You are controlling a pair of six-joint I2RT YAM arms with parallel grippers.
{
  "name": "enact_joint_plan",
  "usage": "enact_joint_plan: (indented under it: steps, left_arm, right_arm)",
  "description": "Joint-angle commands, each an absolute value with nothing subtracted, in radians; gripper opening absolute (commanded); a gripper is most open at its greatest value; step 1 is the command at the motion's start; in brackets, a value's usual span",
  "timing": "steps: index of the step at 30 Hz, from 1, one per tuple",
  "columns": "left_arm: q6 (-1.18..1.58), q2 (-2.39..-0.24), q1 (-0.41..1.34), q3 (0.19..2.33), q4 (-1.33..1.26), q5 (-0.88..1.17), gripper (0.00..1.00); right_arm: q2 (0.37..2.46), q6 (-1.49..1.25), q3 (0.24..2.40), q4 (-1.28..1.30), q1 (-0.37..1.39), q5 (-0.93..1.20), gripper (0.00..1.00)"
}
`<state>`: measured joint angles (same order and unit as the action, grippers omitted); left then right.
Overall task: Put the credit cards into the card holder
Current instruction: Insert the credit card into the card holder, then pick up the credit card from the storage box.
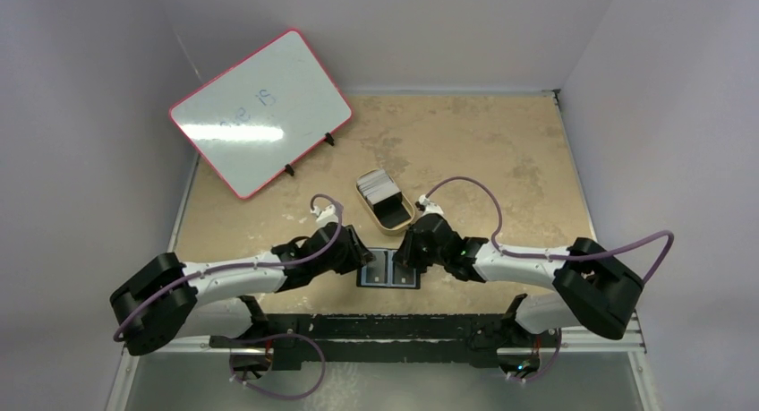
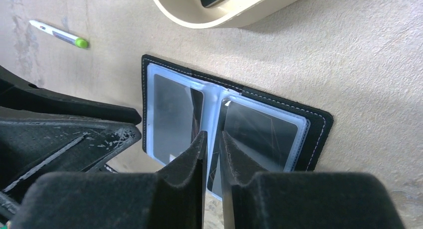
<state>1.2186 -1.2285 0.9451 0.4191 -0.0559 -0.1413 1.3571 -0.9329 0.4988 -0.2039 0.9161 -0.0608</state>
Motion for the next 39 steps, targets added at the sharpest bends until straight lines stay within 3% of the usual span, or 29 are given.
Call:
enact_joint_plan:
  steps: [1,15,39]
  left_arm:
    - [1.217,-1.168,0.956,0.483,-0.037,-0.157,0.35]
    - [1.178,-1.257,0.956,0.478,-0.038,-0.222,0.37]
    - [1.182,-1.323,0.955,0.458,-0.132,-0.165,0.39]
  right_arm:
    - [1.319,-0.919,0.520,-0.187,0.920,-0.070,0.16]
    - [1.343,-0.913,0.541,-0.210,0.922,-0.043,0.15]
    - [1.416,-0.920,0.527,-0.265,0.933,-0.024,0.14]
